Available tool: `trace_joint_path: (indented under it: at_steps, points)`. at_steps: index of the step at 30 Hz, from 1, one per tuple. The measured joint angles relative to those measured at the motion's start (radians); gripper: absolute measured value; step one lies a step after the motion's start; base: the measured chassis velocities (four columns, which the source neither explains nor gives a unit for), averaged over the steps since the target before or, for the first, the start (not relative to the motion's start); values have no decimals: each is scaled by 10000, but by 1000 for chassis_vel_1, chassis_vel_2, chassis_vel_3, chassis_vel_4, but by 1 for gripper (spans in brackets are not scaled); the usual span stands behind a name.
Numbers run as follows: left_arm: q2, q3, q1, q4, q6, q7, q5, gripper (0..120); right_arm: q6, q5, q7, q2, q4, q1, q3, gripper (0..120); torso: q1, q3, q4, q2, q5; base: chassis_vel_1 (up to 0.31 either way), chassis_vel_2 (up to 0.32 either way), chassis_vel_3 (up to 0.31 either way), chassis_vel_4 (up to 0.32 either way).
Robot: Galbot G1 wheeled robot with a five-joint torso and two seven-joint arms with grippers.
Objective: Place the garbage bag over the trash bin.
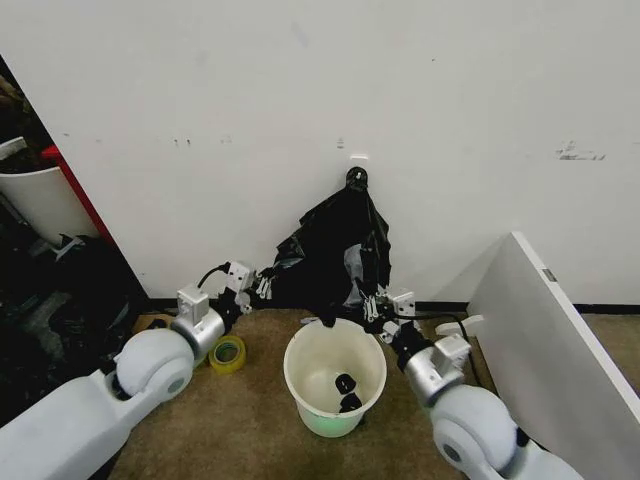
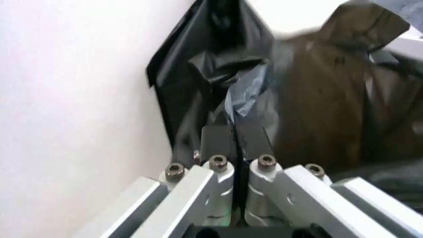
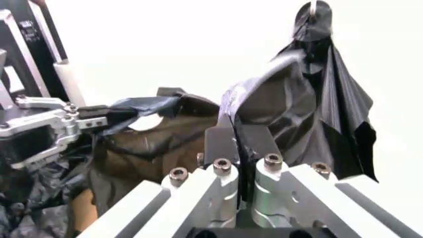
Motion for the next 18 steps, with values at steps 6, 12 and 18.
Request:
trace_joint_path:
  at_steps: [6,12,18]
  points:
    - [26,-70,-46,-530,-98,-8,41,0,101,-12,-41,222,637,-767,666,0,0,1,-1,0,-1,0,0,0,0]
    - [322,-207,-246,-1272,-136,-24,-157,0,-312,904,141,322,1376,-683,1140,0,0,1,3,0,0,0,0,0,0]
    - [670,-239,-207,-1805,-117,-50,-504,0,-750,2045,439,195,1683,-646,1312,0,0,1,4,0,1,0,0,0,0]
